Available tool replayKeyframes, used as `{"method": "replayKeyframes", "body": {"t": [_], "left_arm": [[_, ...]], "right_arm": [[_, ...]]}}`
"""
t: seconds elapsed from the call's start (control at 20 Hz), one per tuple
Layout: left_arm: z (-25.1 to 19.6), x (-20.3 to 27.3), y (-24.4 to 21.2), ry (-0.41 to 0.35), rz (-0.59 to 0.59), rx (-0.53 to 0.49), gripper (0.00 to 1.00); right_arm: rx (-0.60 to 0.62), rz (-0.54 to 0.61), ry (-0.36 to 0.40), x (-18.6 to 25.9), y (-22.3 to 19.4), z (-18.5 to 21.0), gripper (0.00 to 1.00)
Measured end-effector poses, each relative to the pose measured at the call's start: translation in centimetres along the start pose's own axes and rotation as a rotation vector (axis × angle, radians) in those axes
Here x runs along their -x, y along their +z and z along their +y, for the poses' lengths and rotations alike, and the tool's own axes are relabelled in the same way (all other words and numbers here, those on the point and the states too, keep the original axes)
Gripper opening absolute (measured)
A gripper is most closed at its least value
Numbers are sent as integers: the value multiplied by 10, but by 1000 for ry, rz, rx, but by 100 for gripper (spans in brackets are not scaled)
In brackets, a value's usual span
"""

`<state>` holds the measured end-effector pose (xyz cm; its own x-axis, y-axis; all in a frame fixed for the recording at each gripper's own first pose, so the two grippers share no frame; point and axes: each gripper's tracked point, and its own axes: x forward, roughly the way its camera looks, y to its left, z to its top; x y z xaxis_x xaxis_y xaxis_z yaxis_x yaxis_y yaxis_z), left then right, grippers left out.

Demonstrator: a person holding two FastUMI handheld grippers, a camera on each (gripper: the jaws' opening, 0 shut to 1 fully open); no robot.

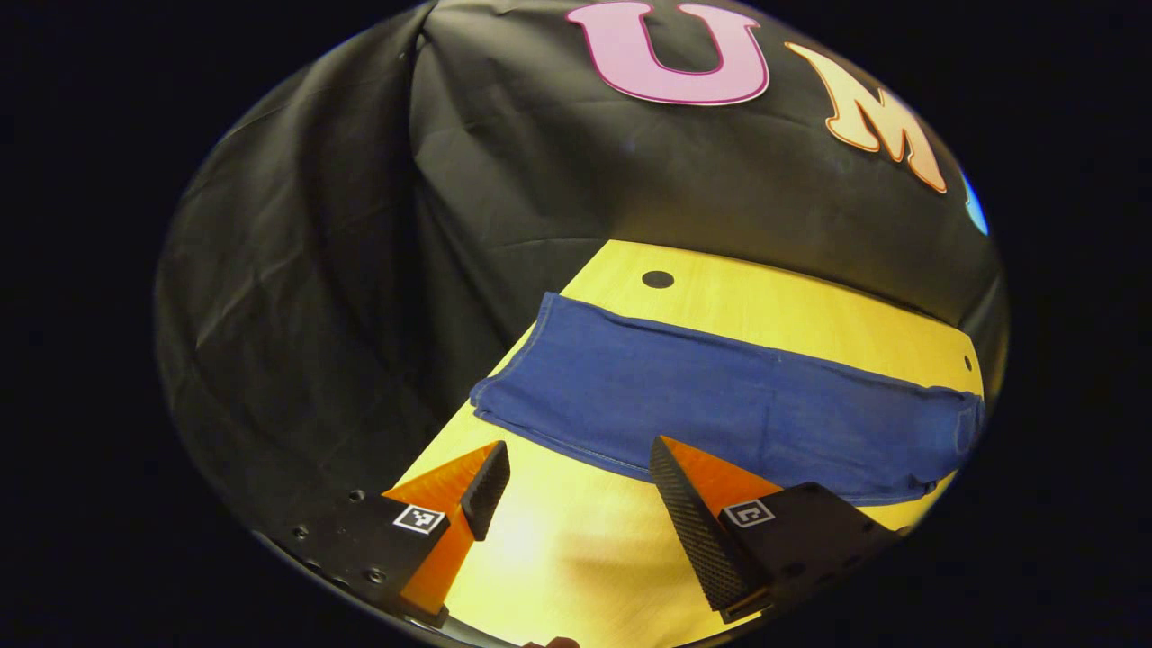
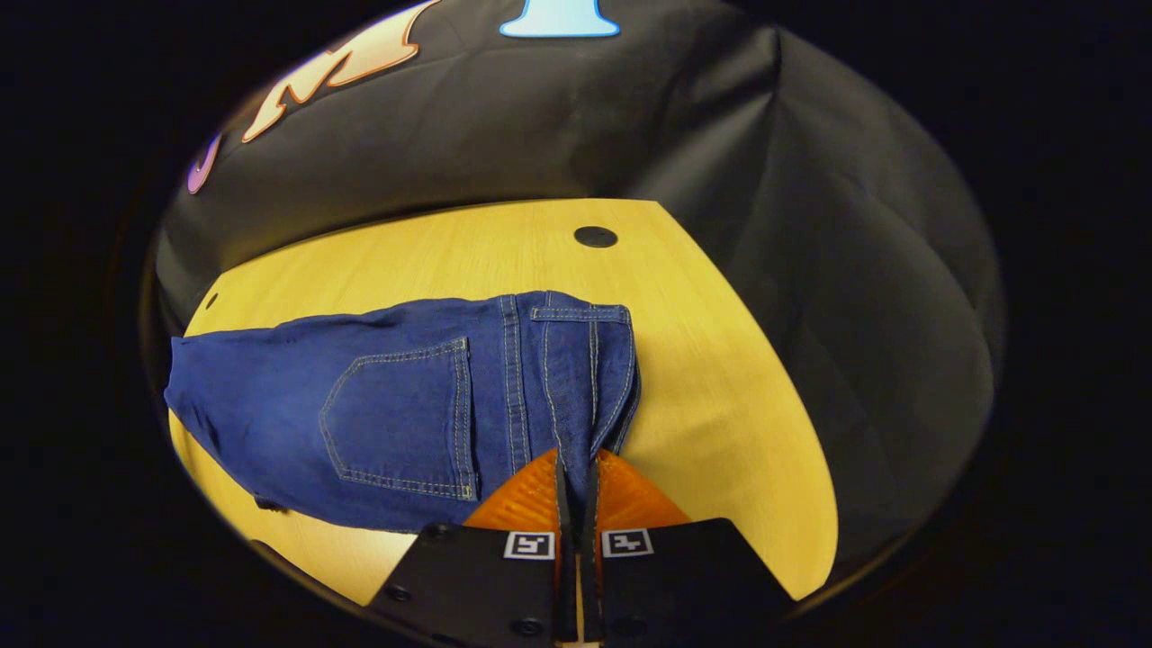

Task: Grasp the waist and the cuffs of the jeans and fold them to make the two legs overlap; first hold the waist and fold one-third of the jeans toward the cuffs, then hold the cuffs and fold the remaining one-third in the same direction to finish folding.

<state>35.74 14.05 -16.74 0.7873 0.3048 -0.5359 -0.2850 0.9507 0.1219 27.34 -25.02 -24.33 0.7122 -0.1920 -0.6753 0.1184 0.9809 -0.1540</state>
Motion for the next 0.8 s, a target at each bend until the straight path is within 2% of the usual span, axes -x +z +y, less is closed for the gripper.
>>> {"method": "replayKeyframes", "body": {"t": [0.15, 0.3, 0.45, 0.65, 0.7, 0.8], "left_arm": [[3, 3, 0, -21, -4, -3, 96], [0, 9, 1, -65, -10, -16, 96], [1, 16, 6, -122, -2, -13, 96], [-1, 23, 13, -179, 1, -9, 96], [-1, 22, 11, -188, -3, -4, 96], [0, 22, 10, -197, -2, -1, 96]], "right_arm": [[-28, -61, -74, 9, 15, 0, 1], [-14, -168, -117, 40, 41, 21, 3], [33, -263, -104, 93, 66, 53, 3], [50, -335, -2, 163, 74, 118, 0], [50, -349, 43, 179, 71, 136, 3], [51, -361, 183, 201, 62, 179, 1]]}}
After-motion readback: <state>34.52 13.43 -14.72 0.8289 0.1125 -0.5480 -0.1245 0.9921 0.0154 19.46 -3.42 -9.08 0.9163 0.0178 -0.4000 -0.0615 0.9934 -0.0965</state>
